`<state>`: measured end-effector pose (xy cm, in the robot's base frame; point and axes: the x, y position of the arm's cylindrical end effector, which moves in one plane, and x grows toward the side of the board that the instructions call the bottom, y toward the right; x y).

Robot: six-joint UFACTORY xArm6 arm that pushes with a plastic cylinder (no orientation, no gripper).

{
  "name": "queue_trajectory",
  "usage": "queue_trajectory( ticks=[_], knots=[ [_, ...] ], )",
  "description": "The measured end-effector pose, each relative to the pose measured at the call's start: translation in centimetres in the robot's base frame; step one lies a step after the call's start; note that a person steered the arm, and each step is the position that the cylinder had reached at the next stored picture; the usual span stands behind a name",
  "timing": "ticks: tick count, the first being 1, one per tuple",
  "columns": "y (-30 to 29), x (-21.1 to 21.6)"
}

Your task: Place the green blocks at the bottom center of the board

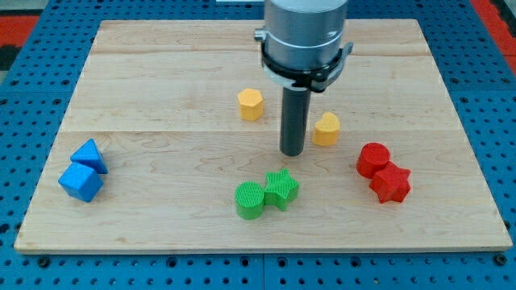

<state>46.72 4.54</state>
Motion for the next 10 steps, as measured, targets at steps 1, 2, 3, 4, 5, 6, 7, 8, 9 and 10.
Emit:
queue_trajectory(
  ticks=[1,2,3,4,5,6,7,8,9,10],
  knots=[
    [0.2,-3.4],
    [0.8,-1.4],
    [-4.1,2.7],
    [-2.4,5.1],
    [-0.5,5.9],
    [0.3,8.0],
    [0.3,6.2],
    [-2.1,5.7],
    [-6.6,7.2],
    [-6.8,9.1]
  ],
)
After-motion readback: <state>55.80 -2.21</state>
